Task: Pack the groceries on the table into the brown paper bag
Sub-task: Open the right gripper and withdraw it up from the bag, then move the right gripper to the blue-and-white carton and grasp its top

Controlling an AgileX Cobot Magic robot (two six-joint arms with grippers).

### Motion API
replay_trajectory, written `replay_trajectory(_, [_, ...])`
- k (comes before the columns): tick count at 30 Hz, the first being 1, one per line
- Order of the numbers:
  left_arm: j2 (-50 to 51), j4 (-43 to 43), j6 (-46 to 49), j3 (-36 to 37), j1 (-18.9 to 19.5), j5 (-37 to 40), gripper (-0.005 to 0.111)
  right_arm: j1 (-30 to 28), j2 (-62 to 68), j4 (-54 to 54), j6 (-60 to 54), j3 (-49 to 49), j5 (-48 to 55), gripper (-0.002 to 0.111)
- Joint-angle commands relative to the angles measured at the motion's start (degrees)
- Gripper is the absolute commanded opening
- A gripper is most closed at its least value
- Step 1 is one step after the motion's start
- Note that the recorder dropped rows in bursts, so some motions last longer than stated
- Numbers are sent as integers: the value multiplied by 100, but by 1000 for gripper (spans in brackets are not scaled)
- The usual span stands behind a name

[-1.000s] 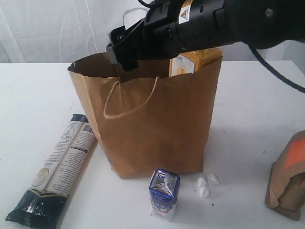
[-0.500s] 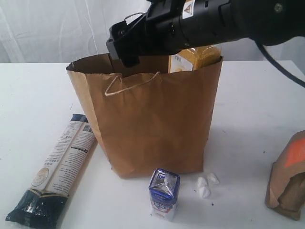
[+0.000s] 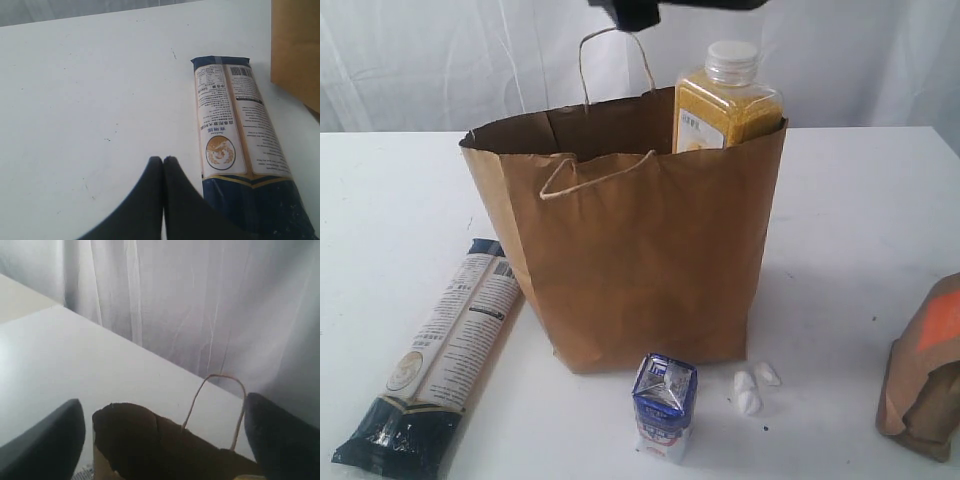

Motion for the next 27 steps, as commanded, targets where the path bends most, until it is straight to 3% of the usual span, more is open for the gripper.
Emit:
replay_trajectory(1, [-27, -44, 0, 21, 13, 22, 0, -49, -649, -325, 156, 20, 241, 79])
replay_trajectory(7, [-27, -44, 0, 21, 13, 22, 0, -49, -1487, -2049, 1671, 20, 1839, 79])
replay_trajectory(14, [-27, -44, 0, 21, 13, 22, 0, -49, -2342, -2769, 2193, 46, 3777, 76])
replay_trajectory(22, [-27, -44, 0, 21, 13, 22, 0, -49, -3112, -2401, 2231, 671, 5053, 75])
replay_trajectory(27, [-27, -44, 0, 21, 13, 22, 0, -49, -3131, -611, 1132, 1768, 4082, 75])
